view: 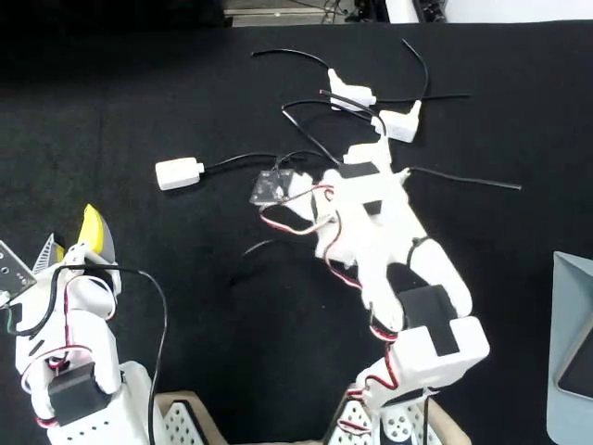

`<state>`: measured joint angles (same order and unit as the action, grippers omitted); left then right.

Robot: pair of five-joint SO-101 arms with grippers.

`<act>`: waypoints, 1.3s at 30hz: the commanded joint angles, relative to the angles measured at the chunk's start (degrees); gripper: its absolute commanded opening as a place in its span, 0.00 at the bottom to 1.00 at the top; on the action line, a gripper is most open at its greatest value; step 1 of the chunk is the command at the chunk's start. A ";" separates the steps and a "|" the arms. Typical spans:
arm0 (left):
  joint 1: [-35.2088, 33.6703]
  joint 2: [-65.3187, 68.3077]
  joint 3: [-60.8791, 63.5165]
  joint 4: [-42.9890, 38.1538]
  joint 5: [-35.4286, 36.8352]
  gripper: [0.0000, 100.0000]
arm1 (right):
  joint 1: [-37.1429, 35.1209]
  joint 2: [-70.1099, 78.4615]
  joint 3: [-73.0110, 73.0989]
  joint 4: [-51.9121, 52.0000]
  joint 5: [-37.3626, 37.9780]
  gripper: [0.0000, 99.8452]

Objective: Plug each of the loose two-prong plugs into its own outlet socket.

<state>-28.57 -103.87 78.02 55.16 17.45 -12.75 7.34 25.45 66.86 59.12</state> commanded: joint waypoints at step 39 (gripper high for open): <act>0.84 -0.35 -1.27 -1.67 -0.44 0.23 | 2.81 -14.64 5.93 4.31 -2.73 0.19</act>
<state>-28.57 -103.87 78.02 55.16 17.45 -11.60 -10.33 35.03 71.34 54.02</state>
